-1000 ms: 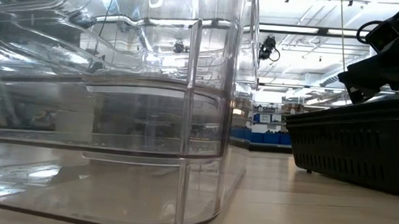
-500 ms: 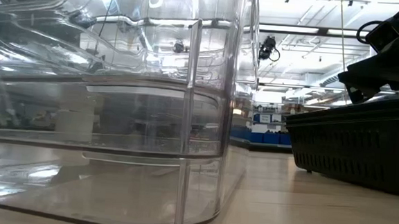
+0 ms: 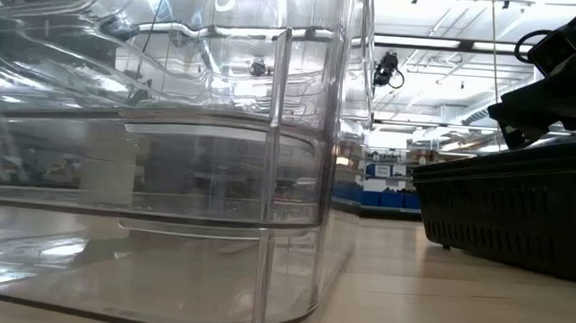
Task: Stack baskets by color
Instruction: Return to Home Position
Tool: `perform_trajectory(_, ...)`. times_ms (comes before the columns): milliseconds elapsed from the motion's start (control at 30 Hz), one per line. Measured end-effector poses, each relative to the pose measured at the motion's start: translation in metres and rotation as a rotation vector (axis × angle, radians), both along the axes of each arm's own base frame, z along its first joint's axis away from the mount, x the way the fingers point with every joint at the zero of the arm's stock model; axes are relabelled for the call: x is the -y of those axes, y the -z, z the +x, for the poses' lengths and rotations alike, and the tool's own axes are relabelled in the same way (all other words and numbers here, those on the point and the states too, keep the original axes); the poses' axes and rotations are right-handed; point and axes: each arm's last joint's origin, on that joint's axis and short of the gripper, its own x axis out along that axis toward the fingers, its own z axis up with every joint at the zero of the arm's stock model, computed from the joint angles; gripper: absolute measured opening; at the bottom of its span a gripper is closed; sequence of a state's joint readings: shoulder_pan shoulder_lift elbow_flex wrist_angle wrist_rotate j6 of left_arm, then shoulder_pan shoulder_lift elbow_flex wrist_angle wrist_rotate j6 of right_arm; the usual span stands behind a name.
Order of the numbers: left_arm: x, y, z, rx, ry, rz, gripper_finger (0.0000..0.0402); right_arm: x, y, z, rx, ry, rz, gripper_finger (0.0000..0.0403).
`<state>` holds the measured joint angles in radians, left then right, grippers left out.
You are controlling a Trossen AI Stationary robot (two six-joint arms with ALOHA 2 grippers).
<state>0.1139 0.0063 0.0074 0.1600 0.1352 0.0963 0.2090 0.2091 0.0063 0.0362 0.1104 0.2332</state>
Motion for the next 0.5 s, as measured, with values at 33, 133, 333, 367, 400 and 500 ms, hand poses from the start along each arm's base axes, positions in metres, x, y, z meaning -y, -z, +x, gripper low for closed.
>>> perform_trajectory(33, 0.0, 0.0, 0.0, 0.0, 0.0, 0.0, 0.0026, 0.0, 0.0, 0.0, 0.0, 0.0, 0.0, 0.0118)
perform_trajectory(133, 0.0, 0.0, 0.0, 0.0, 0.0, 0.0, 0.0026, 0.0, 0.0, 0.0, 0.0, 0.0, 0.0, 0.0118)
perform_trajectory(333, 0.0, 0.0, 0.0, 0.0, 0.0, 0.0, 0.0034, 0.0, 0.0, 0.0, 0.0, 0.0, 0.0, 0.0118)
perform_trajectory(367, 0.0, 0.0, 0.0, 0.0, 0.0, 0.0, 0.0035, 0.0, 0.0, 0.0, 0.0, 0.0, 0.0, 0.0118)
perform_trajectory(400, 0.0, 0.0, 0.0, 0.0, 0.0, 0.0, 0.0036, 0.0, 0.0, 0.0, 0.0, 0.0, 0.0, 0.0118)
perform_trajectory(500, 0.0, 0.0, 0.0, 0.0, 0.0, 0.0, 0.0035, 0.0, 0.0, 0.0, 0.0, 0.0, 0.0, 0.0118)
